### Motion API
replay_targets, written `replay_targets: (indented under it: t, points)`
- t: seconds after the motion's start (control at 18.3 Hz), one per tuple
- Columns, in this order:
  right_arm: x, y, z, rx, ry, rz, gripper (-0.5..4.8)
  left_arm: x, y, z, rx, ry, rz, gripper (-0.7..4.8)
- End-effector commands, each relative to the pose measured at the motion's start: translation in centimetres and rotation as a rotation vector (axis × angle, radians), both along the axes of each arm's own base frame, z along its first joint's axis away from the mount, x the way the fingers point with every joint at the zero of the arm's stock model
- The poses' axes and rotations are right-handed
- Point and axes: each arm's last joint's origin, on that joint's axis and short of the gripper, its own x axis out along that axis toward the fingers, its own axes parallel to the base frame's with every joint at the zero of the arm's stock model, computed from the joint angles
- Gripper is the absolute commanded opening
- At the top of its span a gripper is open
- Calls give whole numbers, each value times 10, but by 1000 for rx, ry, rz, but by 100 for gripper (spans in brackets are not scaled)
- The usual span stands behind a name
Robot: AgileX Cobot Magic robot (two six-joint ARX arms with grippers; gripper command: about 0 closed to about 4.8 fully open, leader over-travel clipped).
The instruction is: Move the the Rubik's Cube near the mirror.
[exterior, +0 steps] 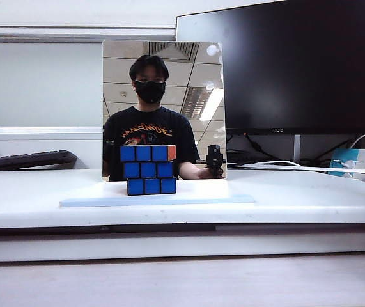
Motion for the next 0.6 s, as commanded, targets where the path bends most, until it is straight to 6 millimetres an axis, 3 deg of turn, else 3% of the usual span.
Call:
replay_targets:
  t: [0.05, 0.38, 0.44, 0.49, 0.6]
  points:
    - [0, 0, 0, 1, -7, 12, 0, 0, 1, -3, 41, -3, 26, -4]
    - [0, 1, 0, 1, -7, 13, 0, 0, 1, -4, 35, 19, 57, -4]
    - [0, 1, 0, 1, -7, 13, 0, -3, 0, -5, 45, 25, 146, -4]
    - [0, 1, 0, 1, -7, 13, 0, 0, -4, -9, 22, 37, 370, -4]
    - [0, 1, 0, 1, -7, 13, 0, 11, -10, -17, 0, 20, 498, -4]
